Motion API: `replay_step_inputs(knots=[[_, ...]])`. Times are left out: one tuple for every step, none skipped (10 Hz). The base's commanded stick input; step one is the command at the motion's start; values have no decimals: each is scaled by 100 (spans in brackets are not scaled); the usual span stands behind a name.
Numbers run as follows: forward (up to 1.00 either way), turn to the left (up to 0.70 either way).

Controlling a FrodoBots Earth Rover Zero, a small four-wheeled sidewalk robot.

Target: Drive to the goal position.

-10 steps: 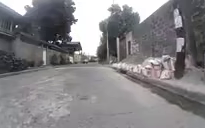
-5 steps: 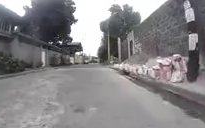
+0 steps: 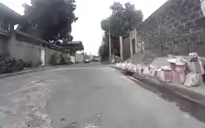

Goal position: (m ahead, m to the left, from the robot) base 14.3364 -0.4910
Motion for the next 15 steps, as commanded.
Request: replay_step_inputs(knots=[[85,0],[85,0],[85,0],[85,0],[85,0],[85,0],[85,0],[85,0],[85,0],[85,0],[85,0],[85,0],[85,0],[85,0],[85,0]])
